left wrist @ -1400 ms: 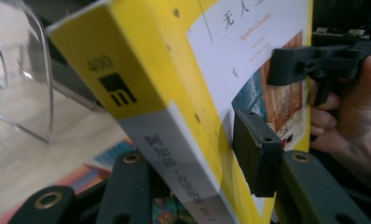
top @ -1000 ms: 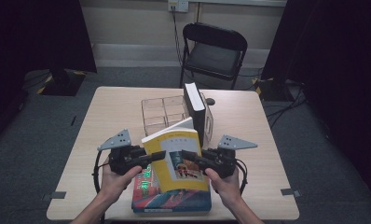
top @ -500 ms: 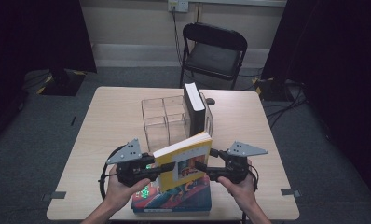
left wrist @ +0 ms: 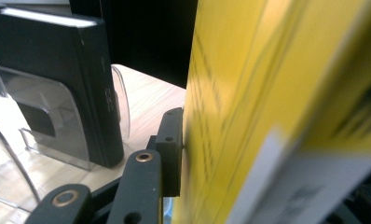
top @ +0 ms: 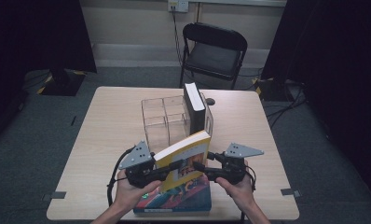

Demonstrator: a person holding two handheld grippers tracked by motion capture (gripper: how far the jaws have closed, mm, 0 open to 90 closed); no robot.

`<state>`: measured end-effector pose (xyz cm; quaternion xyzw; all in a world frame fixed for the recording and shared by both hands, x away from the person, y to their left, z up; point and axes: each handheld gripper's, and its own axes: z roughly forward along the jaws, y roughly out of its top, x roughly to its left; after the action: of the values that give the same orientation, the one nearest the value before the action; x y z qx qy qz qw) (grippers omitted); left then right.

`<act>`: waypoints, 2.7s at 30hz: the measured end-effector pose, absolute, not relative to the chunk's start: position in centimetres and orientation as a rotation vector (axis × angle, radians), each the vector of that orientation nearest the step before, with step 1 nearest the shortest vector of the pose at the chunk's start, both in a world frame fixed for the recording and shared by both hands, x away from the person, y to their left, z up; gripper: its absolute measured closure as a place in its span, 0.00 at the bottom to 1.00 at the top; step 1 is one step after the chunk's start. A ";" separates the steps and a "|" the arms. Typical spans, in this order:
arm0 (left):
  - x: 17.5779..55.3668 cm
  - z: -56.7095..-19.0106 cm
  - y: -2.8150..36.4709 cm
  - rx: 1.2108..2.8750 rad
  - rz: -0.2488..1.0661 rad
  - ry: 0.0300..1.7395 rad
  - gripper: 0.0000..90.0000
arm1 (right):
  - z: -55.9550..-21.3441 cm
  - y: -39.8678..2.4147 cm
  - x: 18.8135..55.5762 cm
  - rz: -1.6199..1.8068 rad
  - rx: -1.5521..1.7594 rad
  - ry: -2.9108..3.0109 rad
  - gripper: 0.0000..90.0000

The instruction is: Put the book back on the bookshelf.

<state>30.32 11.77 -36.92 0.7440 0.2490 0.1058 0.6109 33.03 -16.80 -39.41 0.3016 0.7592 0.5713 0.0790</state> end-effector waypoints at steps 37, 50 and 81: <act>36.4 -35.1 11.9 1.579 0.473 1.010 0.84 | -42.0 -20.8 33.3 1.583 1.054 2.296 0.41; 39.6 -35.9 11.1 1.552 0.528 1.120 0.84 | -42.9 -21.5 33.4 1.540 1.070 2.313 0.41; 44.1 -37.6 8.6 1.571 0.616 1.213 0.84 | -43.3 -21.8 33.5 1.550 1.077 2.310 0.42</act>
<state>44.12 8.62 -37.64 0.6517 0.5031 0.2556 0.5067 33.48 -21.80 -43.34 0.3601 0.7719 0.5180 0.0792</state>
